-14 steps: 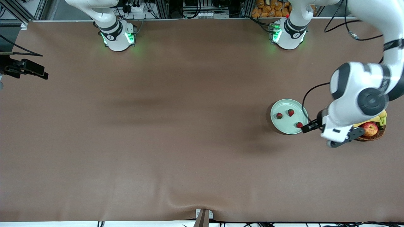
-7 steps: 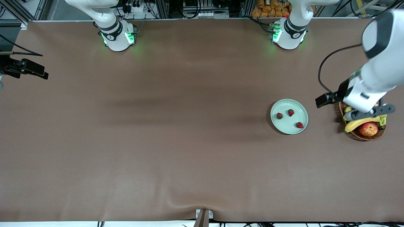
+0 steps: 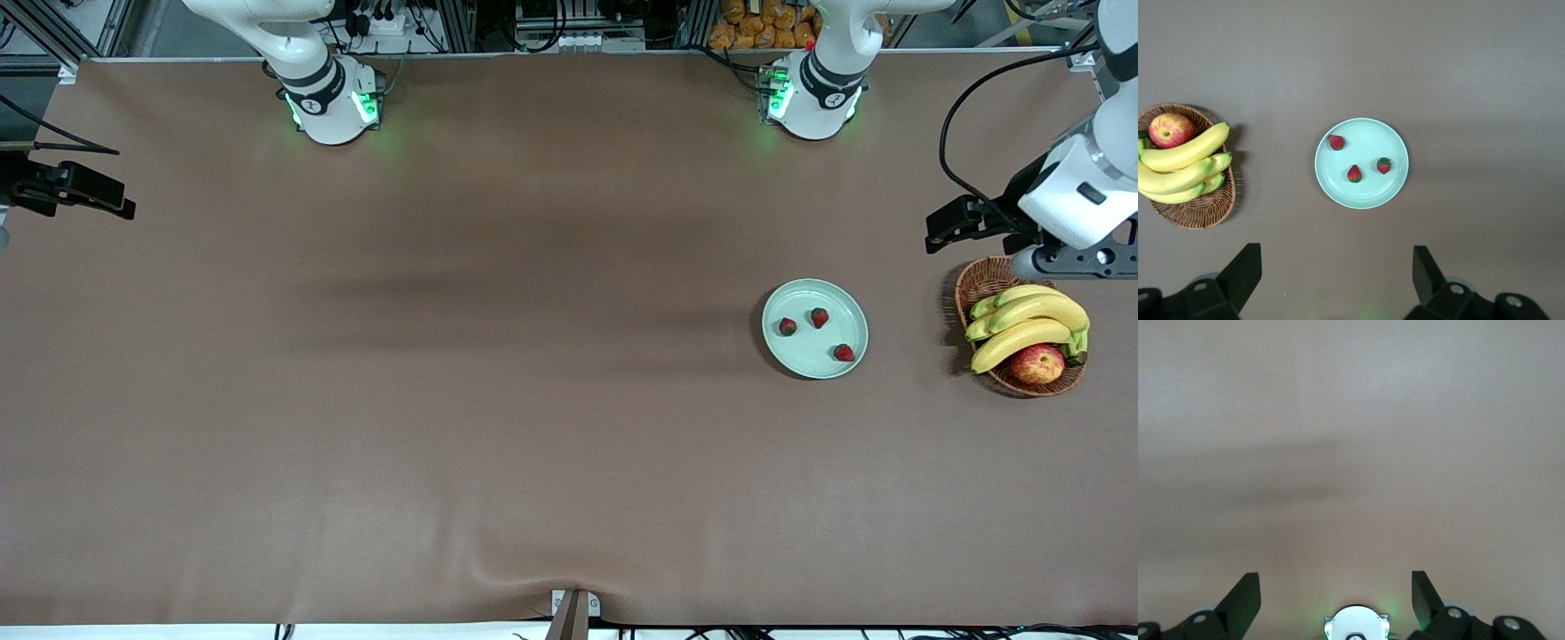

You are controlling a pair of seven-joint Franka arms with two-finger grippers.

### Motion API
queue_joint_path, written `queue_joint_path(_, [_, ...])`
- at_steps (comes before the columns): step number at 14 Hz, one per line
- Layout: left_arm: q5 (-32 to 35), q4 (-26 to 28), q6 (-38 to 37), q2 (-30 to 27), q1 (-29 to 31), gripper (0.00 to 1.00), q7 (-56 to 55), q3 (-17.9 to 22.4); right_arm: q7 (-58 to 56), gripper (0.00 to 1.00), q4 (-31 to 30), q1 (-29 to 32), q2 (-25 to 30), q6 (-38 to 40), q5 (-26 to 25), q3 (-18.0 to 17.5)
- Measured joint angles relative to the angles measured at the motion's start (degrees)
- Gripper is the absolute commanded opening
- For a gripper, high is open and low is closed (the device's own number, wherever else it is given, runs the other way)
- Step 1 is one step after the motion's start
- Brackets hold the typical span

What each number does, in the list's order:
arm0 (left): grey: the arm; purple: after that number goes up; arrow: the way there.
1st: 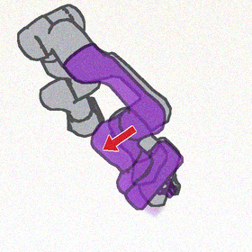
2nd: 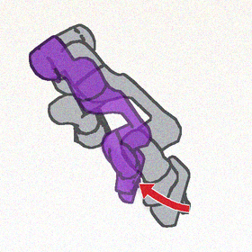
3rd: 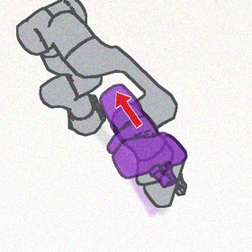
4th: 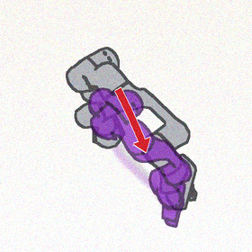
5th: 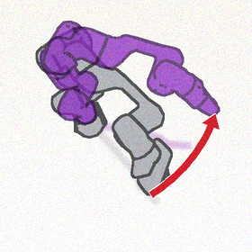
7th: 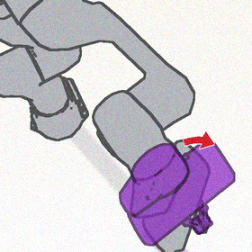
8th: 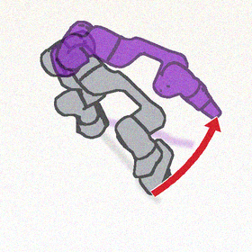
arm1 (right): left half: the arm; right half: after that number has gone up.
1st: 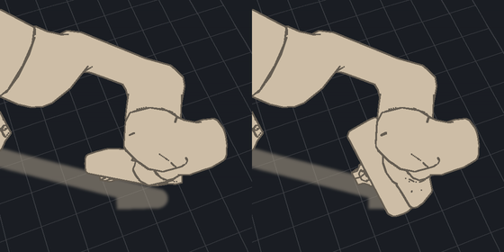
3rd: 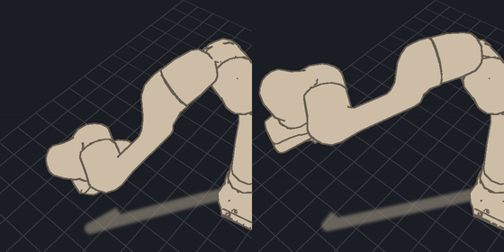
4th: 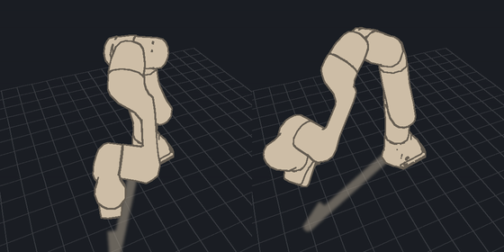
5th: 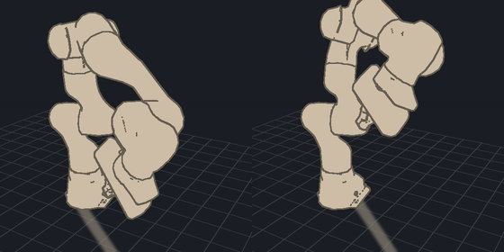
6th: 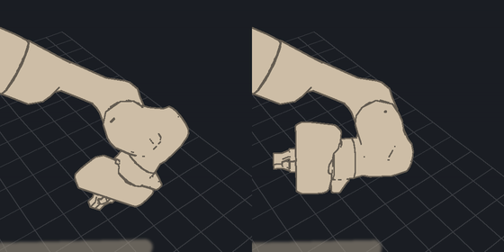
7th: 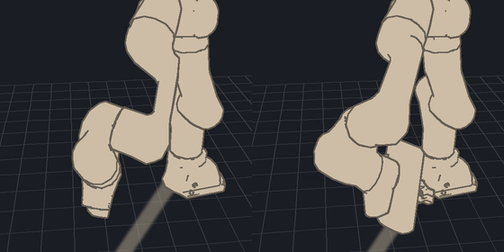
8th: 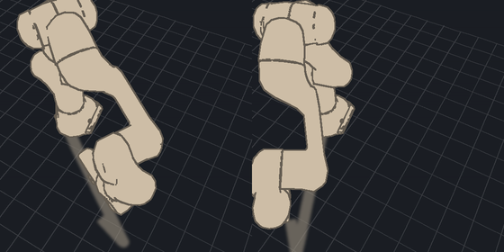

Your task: Collect all strawberries into plate

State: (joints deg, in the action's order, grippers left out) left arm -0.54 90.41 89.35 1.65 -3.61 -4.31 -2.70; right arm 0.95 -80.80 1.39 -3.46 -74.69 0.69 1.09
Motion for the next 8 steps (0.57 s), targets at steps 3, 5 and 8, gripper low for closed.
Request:
queue_joint_path(3, [-0.2, -1.2, -1.7, -0.2, 0.0, 1.0, 0.0, -0.7, 0.0, 1.0, 0.1, 0.0, 0.0, 0.1, 0.0, 0.0])
queue_joint_path(5, [-0.2, -3.1, -3.2, -0.3, -0.1, 1.0, 0.6, -1.5, 0.0, 1.0, 0.2, 0.0, 0.0, 0.1, 0.0, 0.0])
queue_joint_path(8, [-0.2, -4.6, -3.9, -0.7, 0.1, 1.0, 5.4, -1.7, 0.0, 1.0, 0.2, 0.0, 0.0, 0.5, 0.0, 0.0])
